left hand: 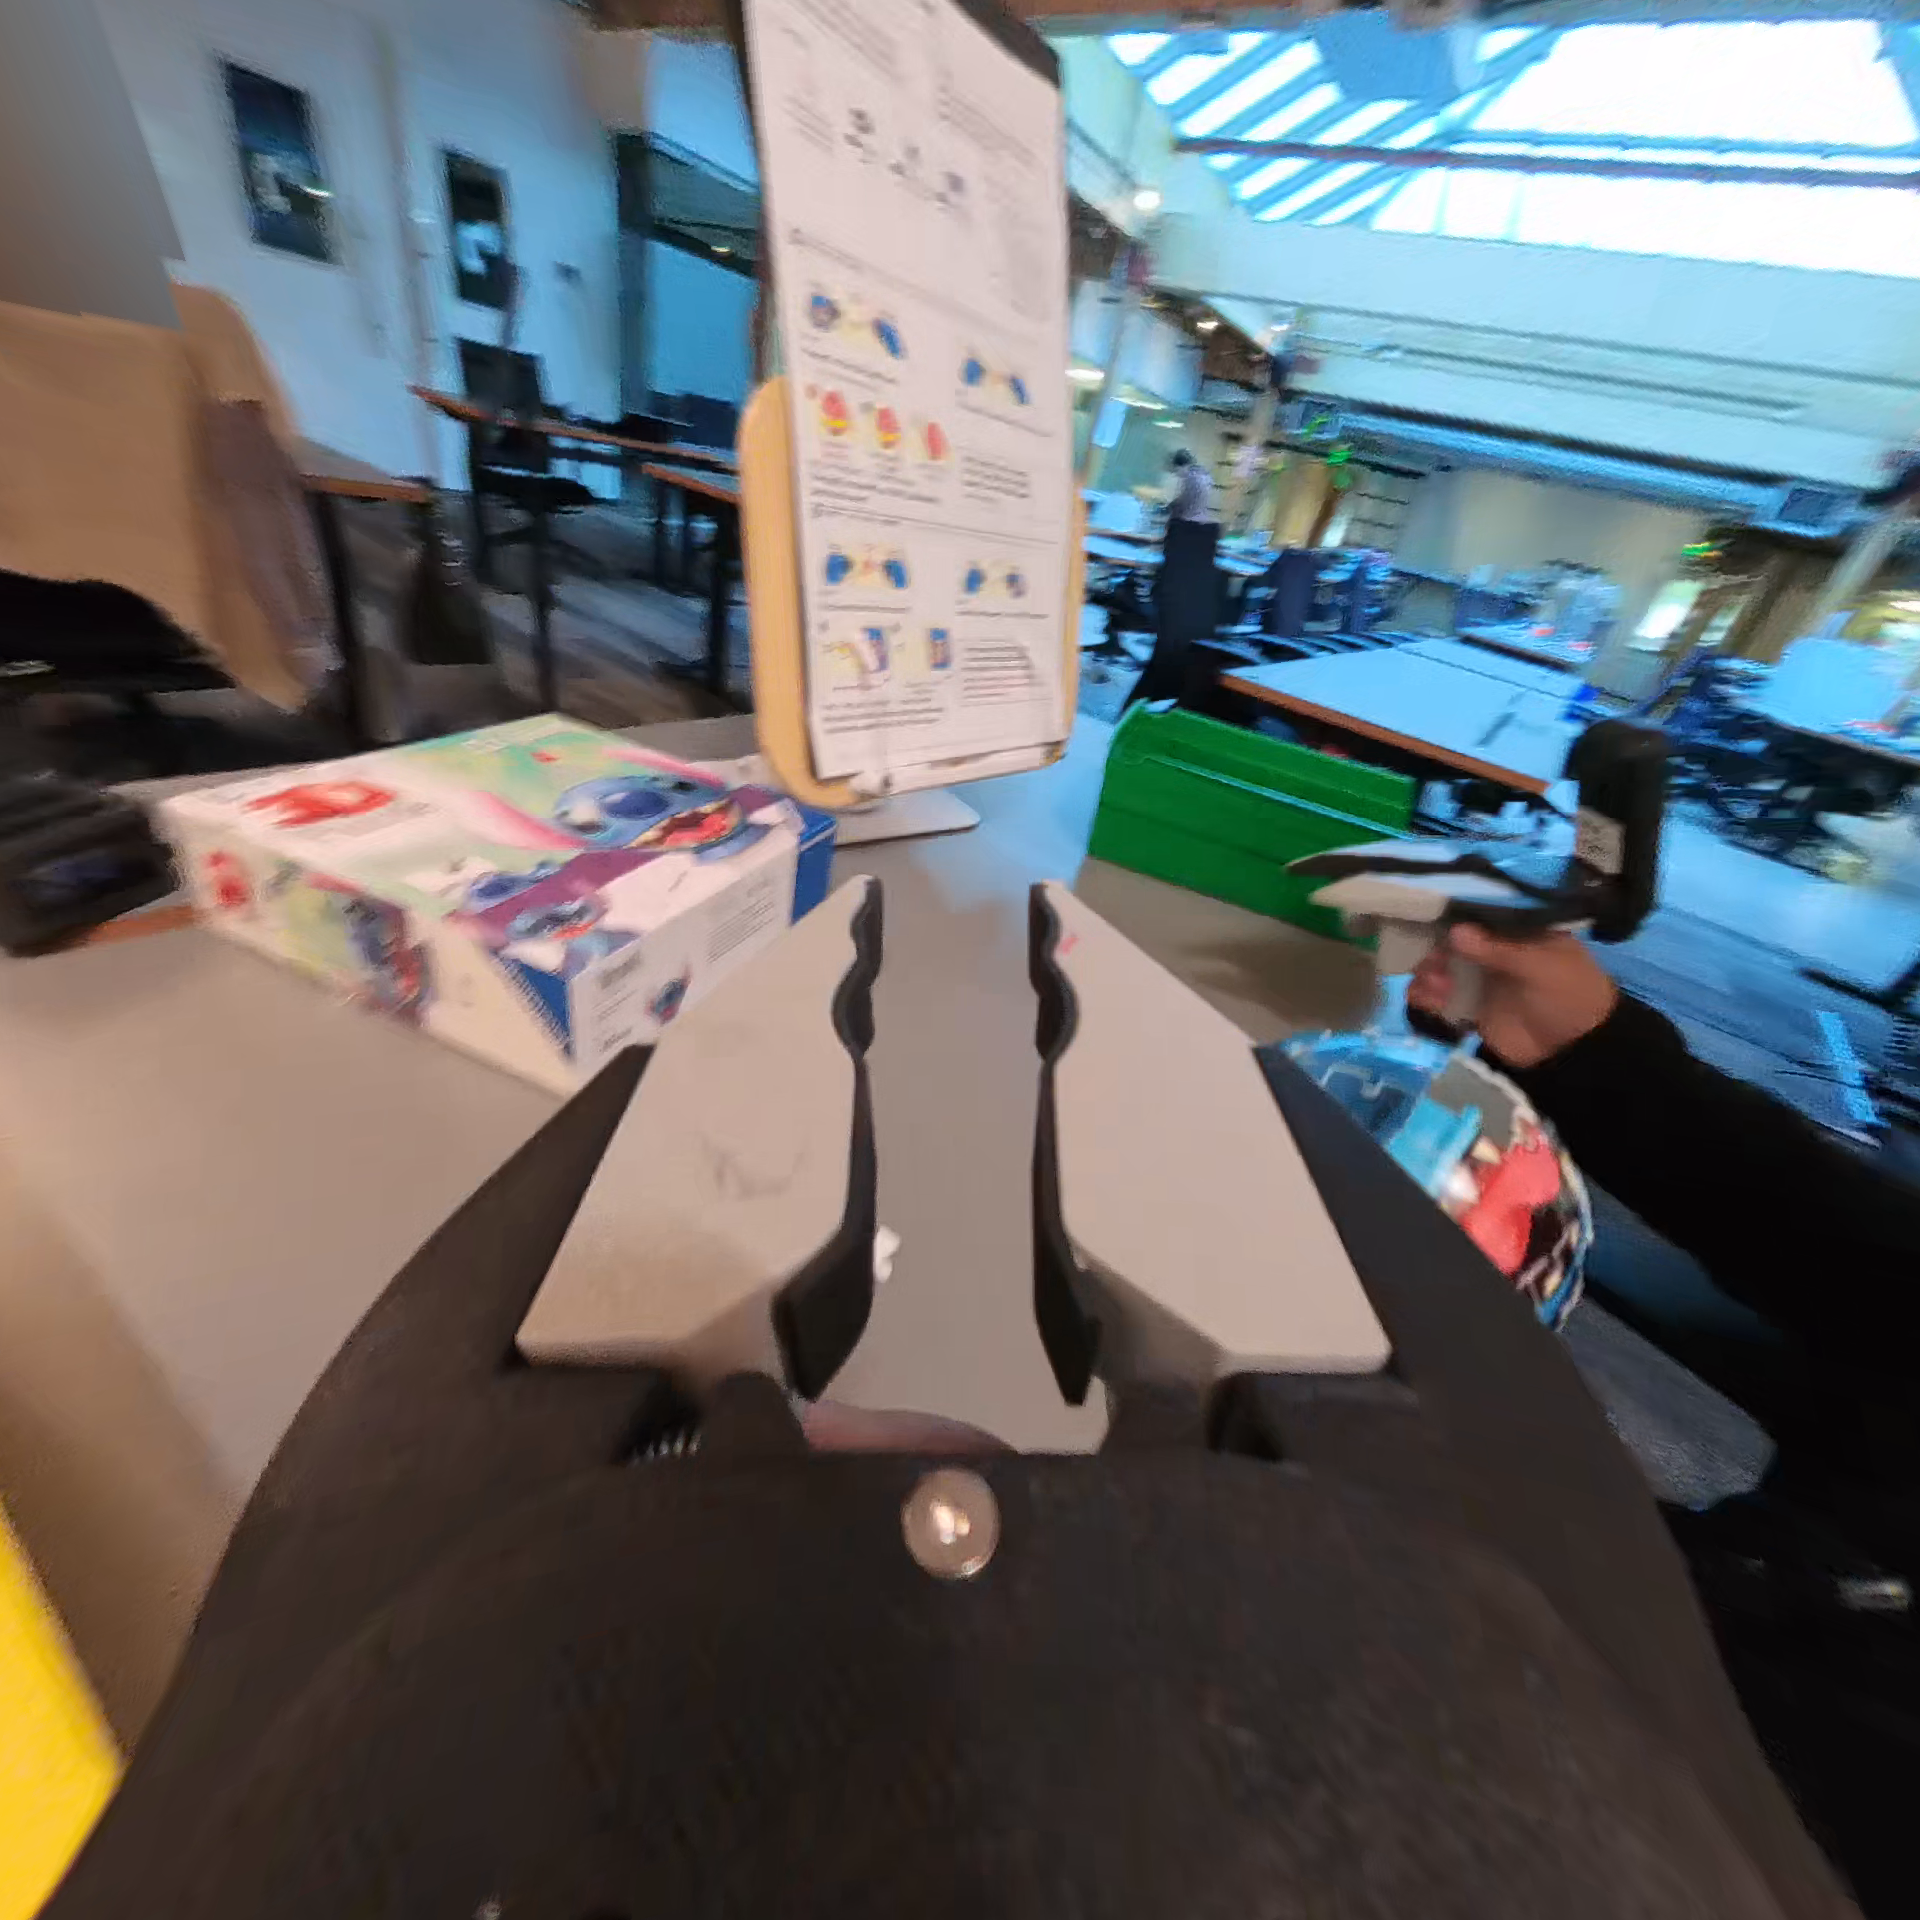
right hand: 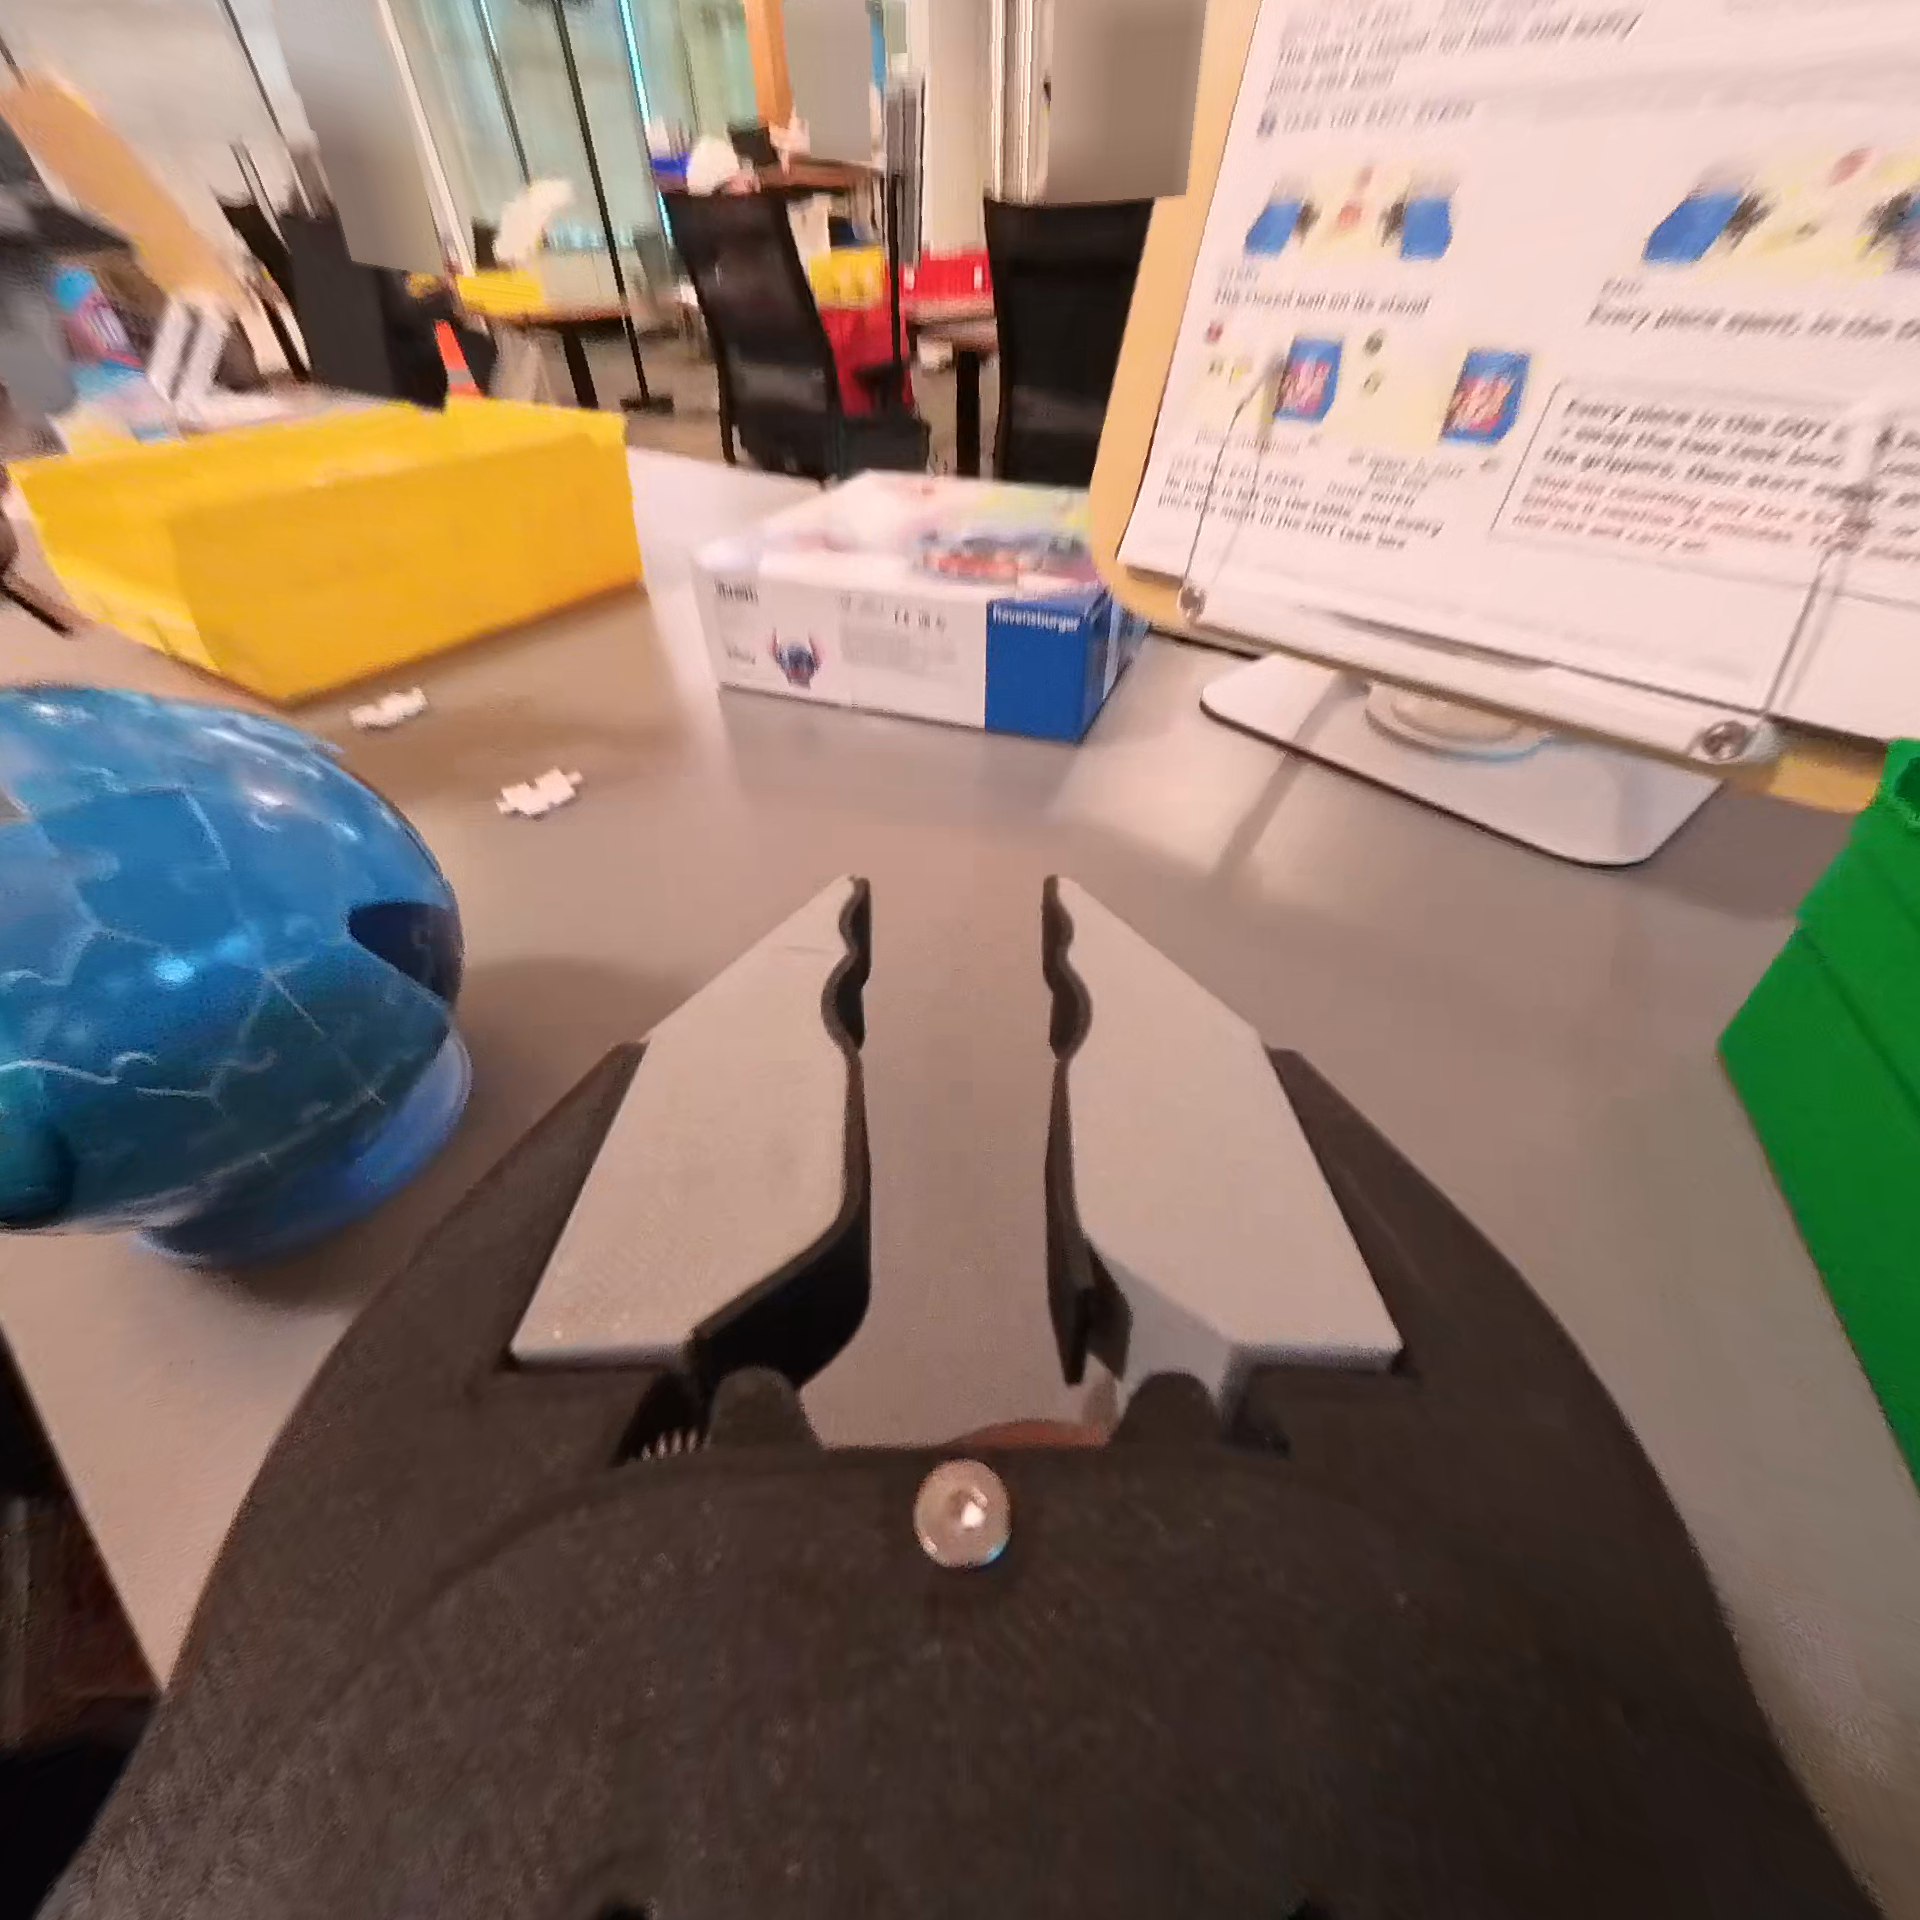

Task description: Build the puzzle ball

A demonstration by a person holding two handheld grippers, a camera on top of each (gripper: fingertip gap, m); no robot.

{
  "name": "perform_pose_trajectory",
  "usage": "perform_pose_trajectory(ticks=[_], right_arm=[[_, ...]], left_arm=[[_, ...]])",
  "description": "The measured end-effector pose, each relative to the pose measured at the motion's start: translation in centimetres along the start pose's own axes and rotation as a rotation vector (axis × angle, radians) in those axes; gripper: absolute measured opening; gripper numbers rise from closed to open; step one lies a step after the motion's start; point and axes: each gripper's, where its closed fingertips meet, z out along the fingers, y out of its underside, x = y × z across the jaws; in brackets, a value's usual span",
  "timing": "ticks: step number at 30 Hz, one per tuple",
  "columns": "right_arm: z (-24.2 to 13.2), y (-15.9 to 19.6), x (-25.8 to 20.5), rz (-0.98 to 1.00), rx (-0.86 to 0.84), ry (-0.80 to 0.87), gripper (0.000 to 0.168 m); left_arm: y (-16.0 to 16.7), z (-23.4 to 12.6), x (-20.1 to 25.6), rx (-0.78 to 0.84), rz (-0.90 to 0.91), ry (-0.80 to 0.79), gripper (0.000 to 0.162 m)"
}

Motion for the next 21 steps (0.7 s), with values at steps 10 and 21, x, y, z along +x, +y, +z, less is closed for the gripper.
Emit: perform_pose_trajectory(ticks=[10,21], right_arm=[[-0.1,3.5,0.7,-0.108,-0.086,0.011,0.036],[0.7,3.7,0.7,-0.196,-0.092,-0.017,0.047]], left_arm=[[14.5,-4.6,1.1,-0.532,0.009,-0.096,0.038],[16.0,-2.4,-2.3,-0.619,0.058,-0.303,0.042]])
